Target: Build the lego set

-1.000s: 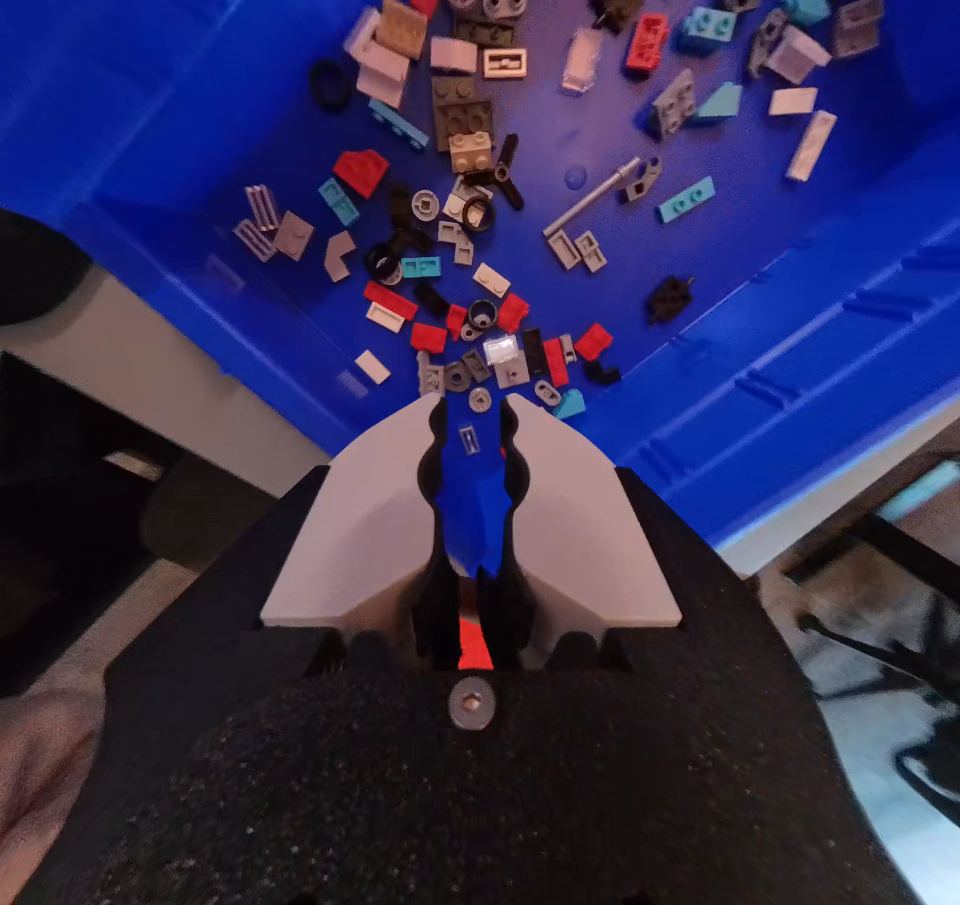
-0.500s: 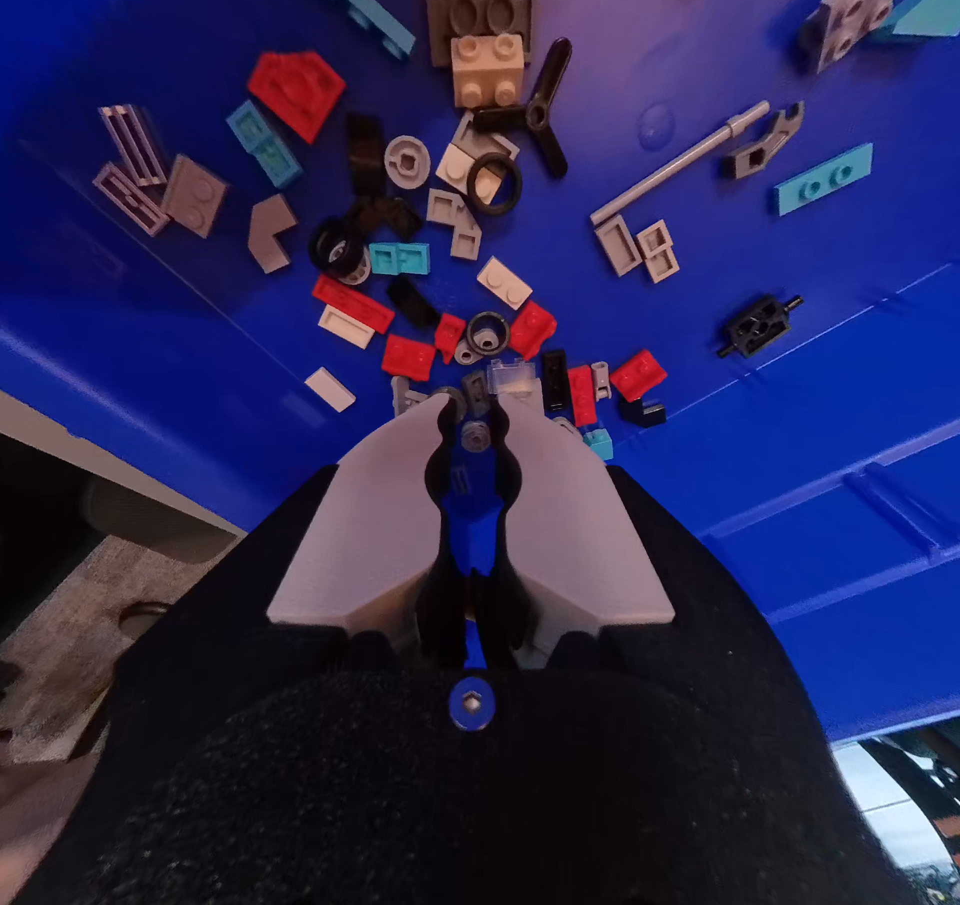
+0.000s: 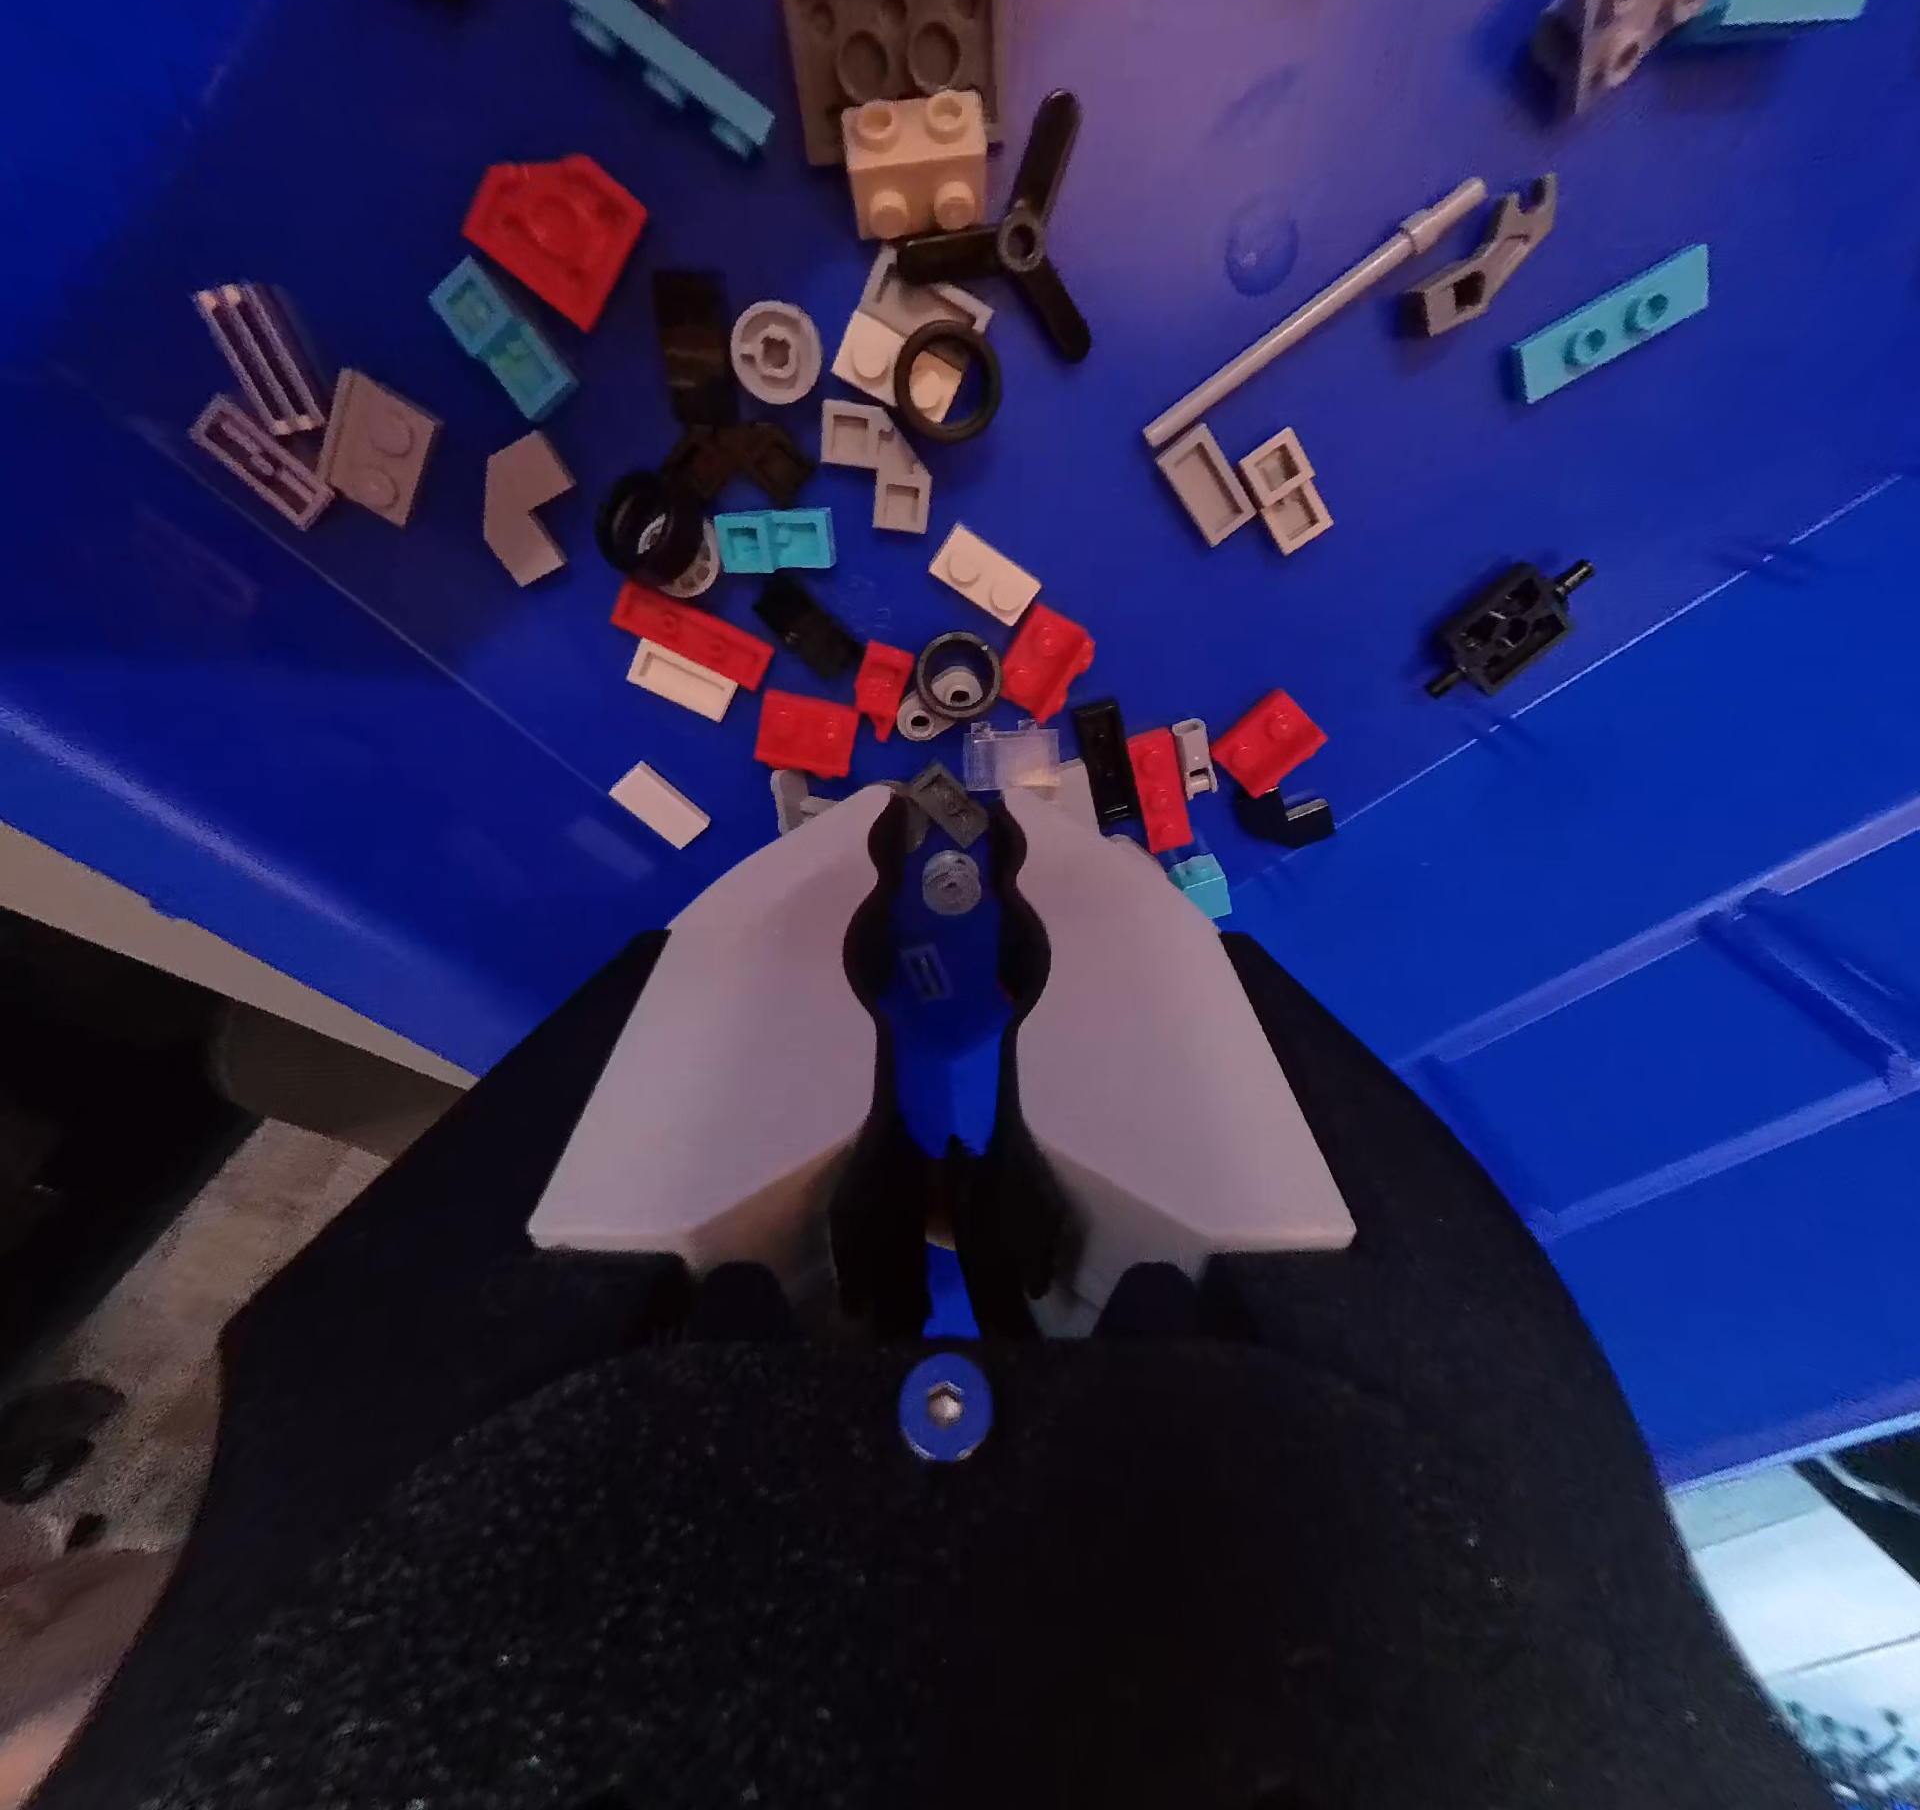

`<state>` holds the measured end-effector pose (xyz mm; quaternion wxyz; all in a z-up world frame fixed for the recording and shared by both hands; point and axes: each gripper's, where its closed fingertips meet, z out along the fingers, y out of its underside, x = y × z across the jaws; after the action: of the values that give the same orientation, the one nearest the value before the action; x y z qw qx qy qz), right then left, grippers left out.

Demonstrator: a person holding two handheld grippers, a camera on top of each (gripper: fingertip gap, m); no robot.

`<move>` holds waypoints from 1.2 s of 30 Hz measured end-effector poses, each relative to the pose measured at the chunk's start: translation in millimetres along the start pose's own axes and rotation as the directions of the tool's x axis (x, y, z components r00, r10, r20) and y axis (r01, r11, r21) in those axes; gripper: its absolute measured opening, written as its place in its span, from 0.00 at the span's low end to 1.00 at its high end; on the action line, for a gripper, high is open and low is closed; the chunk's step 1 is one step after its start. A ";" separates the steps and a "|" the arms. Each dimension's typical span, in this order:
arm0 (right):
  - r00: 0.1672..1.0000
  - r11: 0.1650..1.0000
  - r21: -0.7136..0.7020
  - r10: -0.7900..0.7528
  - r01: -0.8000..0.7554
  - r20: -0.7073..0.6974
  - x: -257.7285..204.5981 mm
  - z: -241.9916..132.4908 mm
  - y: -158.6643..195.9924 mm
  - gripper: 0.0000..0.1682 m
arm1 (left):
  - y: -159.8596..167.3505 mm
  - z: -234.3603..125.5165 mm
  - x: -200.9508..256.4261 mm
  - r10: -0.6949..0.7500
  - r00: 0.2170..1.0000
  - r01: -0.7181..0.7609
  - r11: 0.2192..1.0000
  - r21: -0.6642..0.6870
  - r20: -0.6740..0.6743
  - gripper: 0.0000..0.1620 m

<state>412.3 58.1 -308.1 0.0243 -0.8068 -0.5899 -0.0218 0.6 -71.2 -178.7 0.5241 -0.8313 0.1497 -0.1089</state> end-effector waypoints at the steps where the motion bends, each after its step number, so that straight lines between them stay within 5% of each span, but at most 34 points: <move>1: 1.000 1.000 0.008 0.018 -0.019 0.003 1.0 0.5 -1.4 0.09 | -0.1 -0.2 -0.1 0.000 1.000 0.000 1.000 0.001 -0.001 0.02; 9: 0.999 0.999 0.010 0.045 -0.044 -0.020 6.0 -0.2 0.4 0.05 | 0.5 -2.7 1.1 0.014 1.000 -0.014 1.000 0.003 0.005 0.02; 13: 0.989 0.955 0.269 0.143 -0.126 -0.043 14.3 -33.8 -21.7 0.05 | -4.1 -3.9 3.8 0.003 1.000 -0.003 1.000 0.030 -0.002 0.02; 15: 0.972 0.832 0.512 0.235 -0.213 0.023 18.9 -65.9 -45.5 0.05 | -8.7 -2.0 8.5 0.006 1.000 -0.005 0.999 0.049 -0.012 0.03; 18: 0.914 0.485 0.775 0.246 -0.405 0.323 12.2 -125.7 -78.9 0.05 | -19.8 2.6 19.6 0.038 0.999 -0.035 0.995 0.092 -0.035 0.07; 20: 0.806 0.209 0.783 0.052 -0.586 0.589 -5.1 -171.7 -98.4 0.05 | -32.4 6.2 28.4 0.058 0.997 -0.049 0.986 0.157 -0.053 0.10; 22: 0.615 0.097 0.657 -0.274 -0.747 0.739 -36.0 -212.7 -112.3 0.05 | -47.8 11.1 44.7 0.092 0.988 -0.058 0.963 0.262 -0.120 0.15; 25: 0.379 0.163 0.520 -0.511 -0.838 0.772 -76.9 -234.2 -140.9 0.05 | -67.6 15.4 75.3 0.198 0.948 -0.082 0.907 0.413 -0.248 0.20; 29: 0.090 0.395 0.403 -0.614 -0.826 0.784 -139.1 -245.2 -181.3 0.05 | -89.4 5.3 118.2 0.467 0.844 -0.258 0.784 0.564 -0.264 0.21; 33: -0.062 0.589 0.396 -0.606 -0.705 0.793 -206.1 -244.0 -206.0 0.05 | -101.4 -14.7 144.4 0.619 0.746 -0.332 0.666 0.668 -0.246 0.20; 36: -0.114 0.656 0.374 -0.575 -0.656 0.810 -233.1 -238.2 -217.0 0.05 | -97.0 -23.3 146.9 0.674 0.702 -0.384 0.629 0.676 -0.228 0.19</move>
<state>133.3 -113.2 -82.4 -0.0931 -0.4503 -0.3040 0.8343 142.6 -104.7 -77.6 0.7077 -0.4924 0.4742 -0.1787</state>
